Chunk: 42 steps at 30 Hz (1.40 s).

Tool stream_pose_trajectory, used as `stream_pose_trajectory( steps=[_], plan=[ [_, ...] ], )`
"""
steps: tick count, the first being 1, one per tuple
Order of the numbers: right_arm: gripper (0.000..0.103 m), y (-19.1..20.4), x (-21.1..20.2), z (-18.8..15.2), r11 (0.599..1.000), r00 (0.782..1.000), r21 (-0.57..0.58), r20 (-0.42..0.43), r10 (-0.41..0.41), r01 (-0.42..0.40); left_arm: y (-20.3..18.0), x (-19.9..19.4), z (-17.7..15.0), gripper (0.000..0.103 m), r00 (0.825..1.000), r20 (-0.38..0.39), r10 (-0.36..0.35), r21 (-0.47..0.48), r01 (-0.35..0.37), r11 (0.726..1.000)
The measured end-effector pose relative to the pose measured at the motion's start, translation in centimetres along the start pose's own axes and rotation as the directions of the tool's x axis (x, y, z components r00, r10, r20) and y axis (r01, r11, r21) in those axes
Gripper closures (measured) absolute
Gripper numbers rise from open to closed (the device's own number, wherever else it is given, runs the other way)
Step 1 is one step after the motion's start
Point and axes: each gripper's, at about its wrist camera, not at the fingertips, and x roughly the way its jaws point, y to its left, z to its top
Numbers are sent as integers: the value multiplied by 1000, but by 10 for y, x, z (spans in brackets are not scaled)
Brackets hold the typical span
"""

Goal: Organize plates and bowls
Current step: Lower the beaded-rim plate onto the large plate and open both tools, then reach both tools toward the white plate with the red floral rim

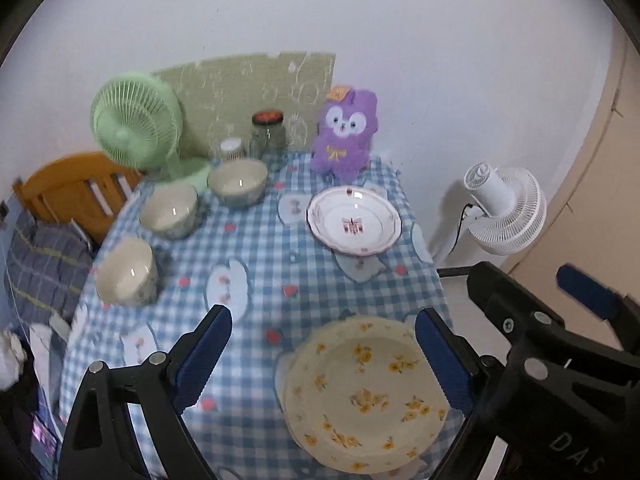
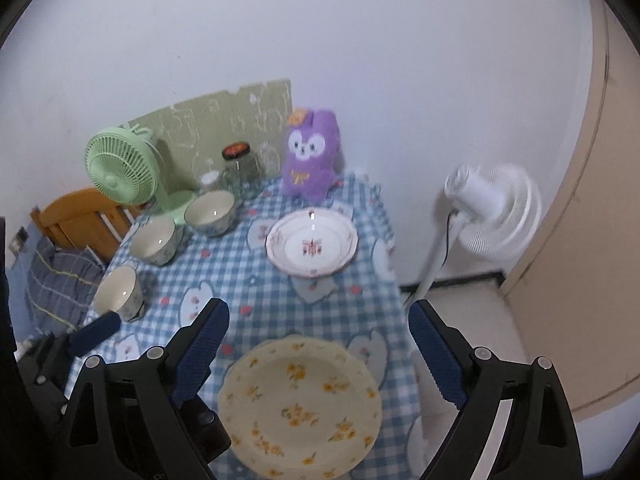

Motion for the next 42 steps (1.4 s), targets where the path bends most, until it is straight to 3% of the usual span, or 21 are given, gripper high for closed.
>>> stream_pose_trajectory(
  steps=[8, 15, 25, 30, 42],
  plan=[
    [10, 11, -11, 17, 999, 998, 19, 37, -51, 50, 10, -12, 18, 9, 999, 48, -15, 35, 13, 999],
    [10, 11, 2, 30, 998, 999, 34, 21, -48, 47, 11, -7, 33, 9, 998, 69, -5, 55, 1, 999],
    [10, -7, 45, 61, 999, 1000, 32, 21, 3, -3, 2, 23, 63, 9, 997, 79, 15, -2, -15, 1000],
    [10, -20, 71, 74, 1000, 999, 29, 50, 9, -11, -8, 45, 79, 9, 995, 83, 63, -38, -60, 997],
    [10, -36, 144, 85, 999, 999, -7, -29, 38, -38, -20, 108, 96, 9, 993, 55, 101, -53, -98, 994]
  ],
)
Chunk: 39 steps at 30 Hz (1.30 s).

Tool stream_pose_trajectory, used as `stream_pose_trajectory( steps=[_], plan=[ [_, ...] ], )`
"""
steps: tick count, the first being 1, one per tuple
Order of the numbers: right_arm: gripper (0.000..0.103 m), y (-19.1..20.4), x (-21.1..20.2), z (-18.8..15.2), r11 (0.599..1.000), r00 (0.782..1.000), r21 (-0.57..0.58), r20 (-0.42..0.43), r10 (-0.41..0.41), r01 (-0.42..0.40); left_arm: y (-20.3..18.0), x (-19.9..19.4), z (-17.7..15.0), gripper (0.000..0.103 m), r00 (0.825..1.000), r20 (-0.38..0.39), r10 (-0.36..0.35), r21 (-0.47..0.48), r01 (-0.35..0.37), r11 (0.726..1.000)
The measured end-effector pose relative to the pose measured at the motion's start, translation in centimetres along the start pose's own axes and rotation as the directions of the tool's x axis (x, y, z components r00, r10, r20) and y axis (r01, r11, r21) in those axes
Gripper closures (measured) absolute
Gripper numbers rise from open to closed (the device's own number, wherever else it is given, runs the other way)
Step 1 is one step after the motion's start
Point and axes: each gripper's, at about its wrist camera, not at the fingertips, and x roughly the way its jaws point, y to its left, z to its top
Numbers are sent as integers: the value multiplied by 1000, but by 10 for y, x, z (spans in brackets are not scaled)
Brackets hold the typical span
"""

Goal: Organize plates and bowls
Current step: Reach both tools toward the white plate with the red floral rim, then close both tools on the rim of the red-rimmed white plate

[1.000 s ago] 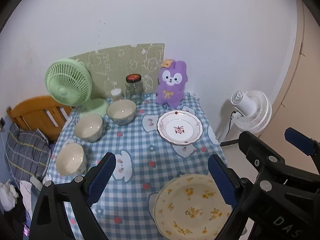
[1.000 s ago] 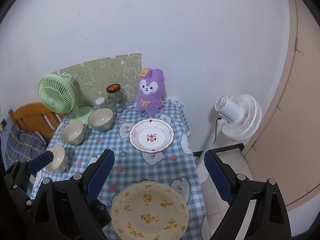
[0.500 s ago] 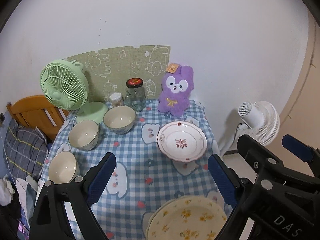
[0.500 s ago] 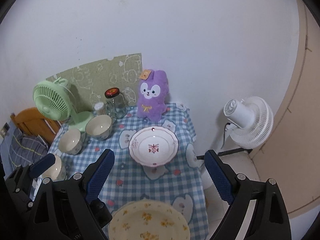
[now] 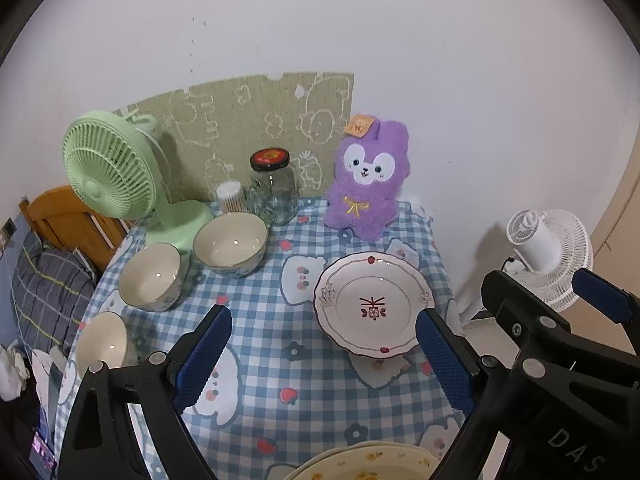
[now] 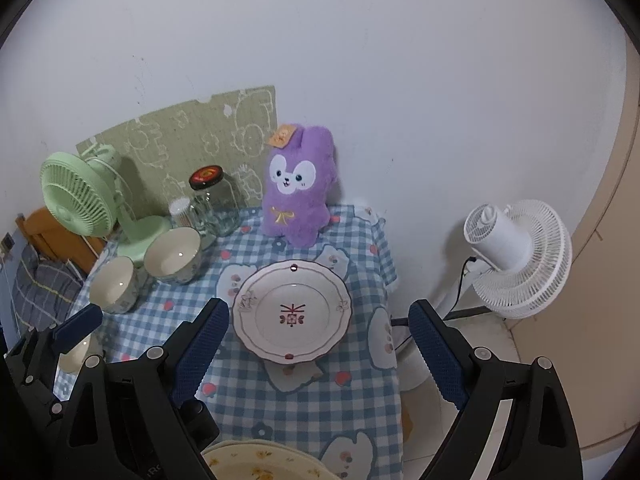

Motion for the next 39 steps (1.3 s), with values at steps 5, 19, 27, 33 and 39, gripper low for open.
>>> stream_pose_trajectory(
  steps=[5, 19, 27, 33, 39],
  plan=[
    [10, -4, 28, 2, 1000, 1000, -12, -22, -6, 6, -5, 27, 1, 9, 1000, -28, 7, -20, -8, 1000],
    [19, -12, 109, -6, 999, 998, -34, -70, 1, -3, -10, 102, -8, 23, 995, -87, 41, -22, -43, 999],
    [25, -18, 146, -12, 999, 995, -7, -98, 34, -34, -10, 143, -12, 26, 988, -152, 13, -22, -16, 1000],
    [26, -23, 171, -16, 999, 990, 13, -132, 39, -38, -14, 161, -12, 27, 989, -145, 31, -8, -33, 999],
    [30, -25, 193, -19, 1000, 988, 9, -153, 30, -29, -16, 183, -15, 30, 986, -156, 50, 14, -48, 999]
  ],
)
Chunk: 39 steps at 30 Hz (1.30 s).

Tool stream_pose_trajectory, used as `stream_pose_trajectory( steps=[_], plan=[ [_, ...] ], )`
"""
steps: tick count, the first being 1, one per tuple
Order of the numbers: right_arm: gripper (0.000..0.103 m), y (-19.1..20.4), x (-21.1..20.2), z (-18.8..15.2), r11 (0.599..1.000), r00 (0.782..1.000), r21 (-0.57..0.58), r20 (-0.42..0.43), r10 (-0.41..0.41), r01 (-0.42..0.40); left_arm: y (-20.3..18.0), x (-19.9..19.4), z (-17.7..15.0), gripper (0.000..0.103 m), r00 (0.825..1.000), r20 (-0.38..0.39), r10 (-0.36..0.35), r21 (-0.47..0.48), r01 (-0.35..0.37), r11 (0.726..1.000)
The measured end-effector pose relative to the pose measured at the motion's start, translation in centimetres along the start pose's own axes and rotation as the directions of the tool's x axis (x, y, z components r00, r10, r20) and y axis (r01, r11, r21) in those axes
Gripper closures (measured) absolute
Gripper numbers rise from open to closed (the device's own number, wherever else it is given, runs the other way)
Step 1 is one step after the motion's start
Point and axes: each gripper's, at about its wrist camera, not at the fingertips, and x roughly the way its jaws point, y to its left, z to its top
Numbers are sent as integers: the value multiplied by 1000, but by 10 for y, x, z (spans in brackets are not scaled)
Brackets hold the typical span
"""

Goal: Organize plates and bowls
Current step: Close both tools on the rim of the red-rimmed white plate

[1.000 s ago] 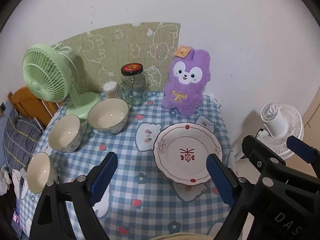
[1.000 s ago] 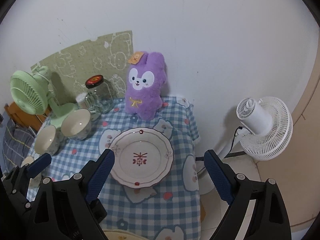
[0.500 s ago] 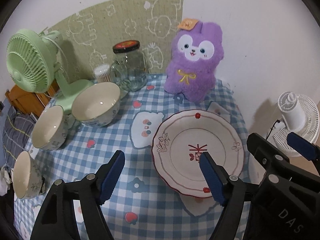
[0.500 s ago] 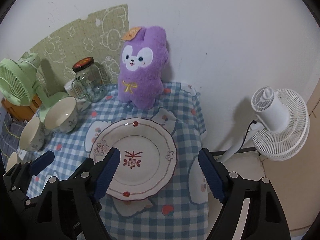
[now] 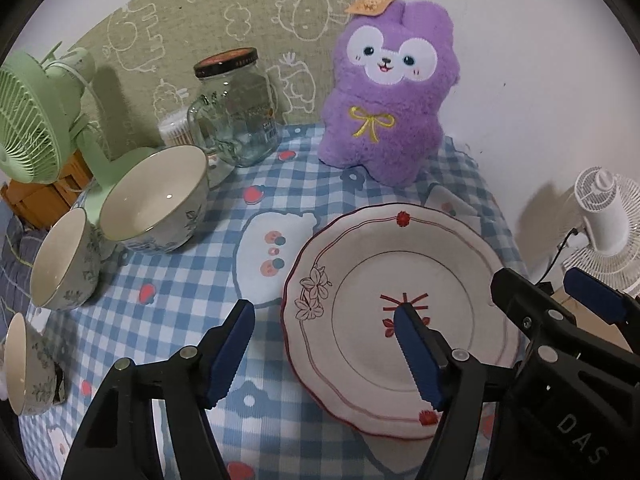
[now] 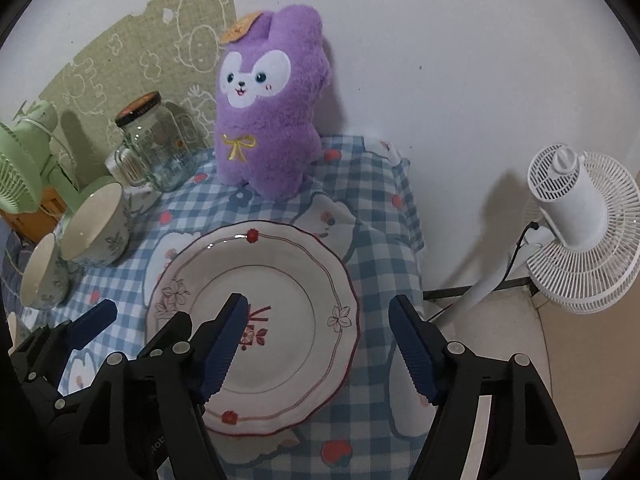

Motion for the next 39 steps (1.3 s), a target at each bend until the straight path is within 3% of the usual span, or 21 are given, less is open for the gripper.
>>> stream_pose_trajectory(
  steps=[17, 32, 35, 39],
  plan=[
    [36, -2, 50, -10, 1000, 996, 9, -93, -4, 5, -6, 46, -6, 42, 997, -70, 20, 32, -18, 999],
    [37, -3, 55, -4, 1000, 995, 15, -101, -24, 26, -6, 53, 0, 43, 998, -65, 27, 42, -25, 999],
    [41, -6, 54, -5, 999, 994, 23, -111, -21, 24, -3, 53, 0, 44, 997, -74, 7, 38, -4, 999],
    [55, -7, 61, -10, 1000, 986, 14, -163, -22, 24, -1, 51, -2, 52, 996, -93, 2, 45, 2, 999]
  ],
)
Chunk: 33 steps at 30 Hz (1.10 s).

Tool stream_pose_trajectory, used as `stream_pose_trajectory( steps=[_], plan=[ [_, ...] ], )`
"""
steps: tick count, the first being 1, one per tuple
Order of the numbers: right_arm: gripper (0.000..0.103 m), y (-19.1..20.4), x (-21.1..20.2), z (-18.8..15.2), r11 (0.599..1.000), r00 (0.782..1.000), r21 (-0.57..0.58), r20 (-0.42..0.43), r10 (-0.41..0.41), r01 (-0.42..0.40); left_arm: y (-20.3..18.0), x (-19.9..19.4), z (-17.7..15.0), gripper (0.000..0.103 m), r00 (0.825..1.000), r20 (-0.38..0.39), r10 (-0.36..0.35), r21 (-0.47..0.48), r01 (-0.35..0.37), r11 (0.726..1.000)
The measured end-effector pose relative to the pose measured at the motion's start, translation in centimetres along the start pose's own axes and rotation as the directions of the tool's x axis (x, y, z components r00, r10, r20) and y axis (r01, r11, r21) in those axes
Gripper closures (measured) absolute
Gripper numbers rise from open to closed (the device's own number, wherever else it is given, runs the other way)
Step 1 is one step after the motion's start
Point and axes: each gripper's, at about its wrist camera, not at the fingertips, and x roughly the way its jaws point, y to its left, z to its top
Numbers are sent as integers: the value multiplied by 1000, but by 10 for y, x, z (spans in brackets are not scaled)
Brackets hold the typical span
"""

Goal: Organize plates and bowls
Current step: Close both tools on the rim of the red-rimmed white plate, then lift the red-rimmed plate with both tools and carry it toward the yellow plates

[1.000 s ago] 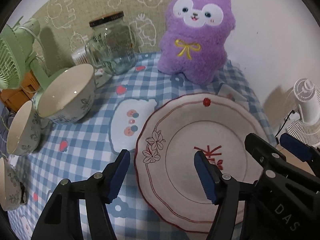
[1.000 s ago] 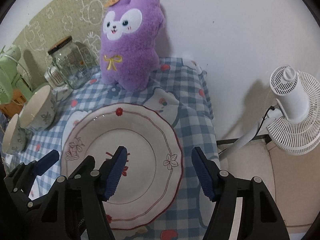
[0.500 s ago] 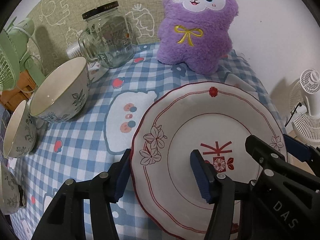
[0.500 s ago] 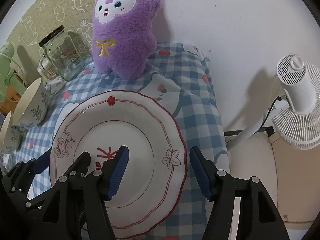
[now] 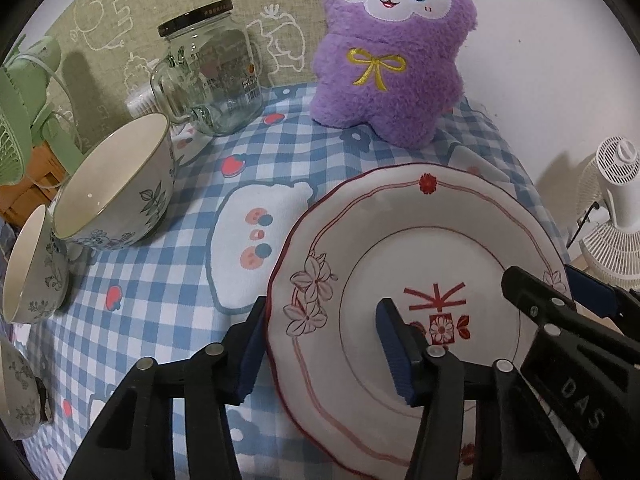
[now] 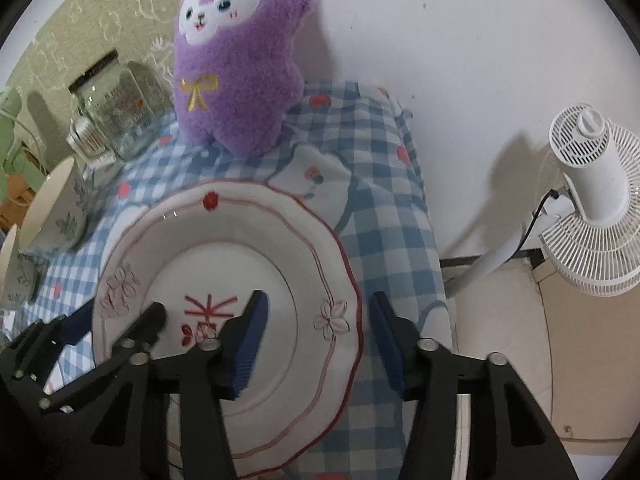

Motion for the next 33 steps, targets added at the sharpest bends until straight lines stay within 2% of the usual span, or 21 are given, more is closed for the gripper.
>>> stream_pose_trajectory(
  steps=[5, 19, 33],
  plan=[
    [57, 3, 1, -7, 1000, 1000, -9, 8, -5, 5, 7, 0, -2, 57, 999, -29, -33, -56, 32, 998],
    [58, 6, -2, -6, 999, 1000, -25, 13, -21, 21, 1, -3, -4, 58, 1000, -13, 5, -14, -5, 1000],
    [58, 15, -23, -33, 999, 1000, -46, -9, -19, 19, 7, -23, -28, 58, 999, -27, 17, 5, -17, 1000]
  ],
)
